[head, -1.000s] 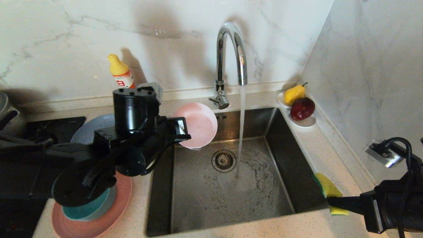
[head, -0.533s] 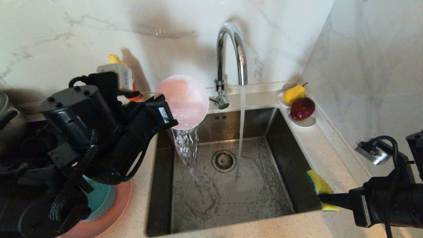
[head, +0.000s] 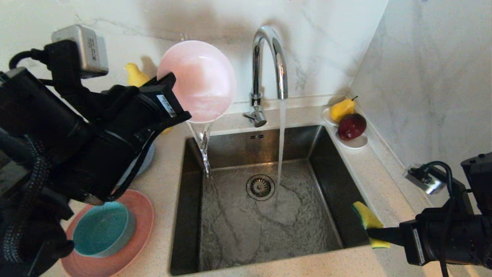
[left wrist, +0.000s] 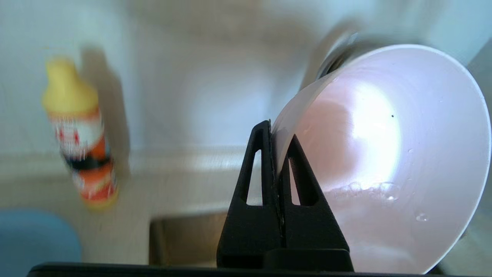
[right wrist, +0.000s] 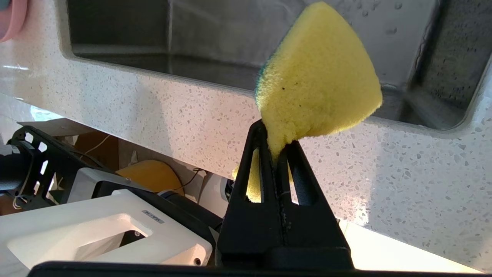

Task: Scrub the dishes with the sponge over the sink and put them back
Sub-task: Wash the bowl, then wipe the bowl

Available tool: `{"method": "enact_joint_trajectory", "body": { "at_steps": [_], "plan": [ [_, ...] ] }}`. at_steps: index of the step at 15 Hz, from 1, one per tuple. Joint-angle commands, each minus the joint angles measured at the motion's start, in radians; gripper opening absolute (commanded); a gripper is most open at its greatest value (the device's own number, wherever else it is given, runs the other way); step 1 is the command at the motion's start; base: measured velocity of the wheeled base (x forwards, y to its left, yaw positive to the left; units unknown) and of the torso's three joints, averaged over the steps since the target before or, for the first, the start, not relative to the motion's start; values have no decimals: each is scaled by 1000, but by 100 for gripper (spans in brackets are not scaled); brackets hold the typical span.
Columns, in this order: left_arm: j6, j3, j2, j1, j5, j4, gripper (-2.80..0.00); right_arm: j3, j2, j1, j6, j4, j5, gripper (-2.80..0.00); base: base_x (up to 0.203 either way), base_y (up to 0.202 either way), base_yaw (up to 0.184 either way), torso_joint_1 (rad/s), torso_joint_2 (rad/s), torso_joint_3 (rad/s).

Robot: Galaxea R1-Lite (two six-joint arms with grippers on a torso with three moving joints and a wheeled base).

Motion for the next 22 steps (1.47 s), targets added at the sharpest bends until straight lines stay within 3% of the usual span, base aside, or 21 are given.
{"method": "enact_joint_trajectory", "body": {
  "at_steps": [1, 10, 12, 14, 16, 19, 20, 22],
  "plan": [
    [10, -10, -40, 0, -6, -7, -280, 1, -7, 0, 1, 2, 2, -280, 0, 0, 0, 0, 0, 0],
    [30, 5, -79, -1, -30, 33, -280, -3, -16, 5, 1, 2, 3, -280, 0, 0, 0, 0, 0, 0],
    [21, 20, -78, -2, -32, 118, -280, -9, -36, 15, 1, 2, 15, -280, 0, 0, 0, 0, 0, 0],
    [-13, 44, -83, -6, -42, 322, -280, -15, -96, 47, 0, 5, 48, -280, 0, 0, 0, 0, 0, 0],
    [-99, 63, -103, -6, -105, 528, -280, -19, -130, 99, 0, 11, 73, -280, 0, 0, 0, 0, 0, 0],
    [-161, 69, -129, -10, -193, 793, -280, -40, -139, 189, 7, 15, 77, -280, 0, 0, 0, 0, 0, 0],
    [-192, 73, -126, -23, -197, 812, -280, -58, -130, 228, 31, 15, 77, -280, 0, 0, 0, 0, 0, 0],
    [-195, 88, -118, -40, -151, 809, -280, -136, -91, 311, 108, 20, 77, -280, 0, 0, 0, 0, 0, 0]
  ]
}}
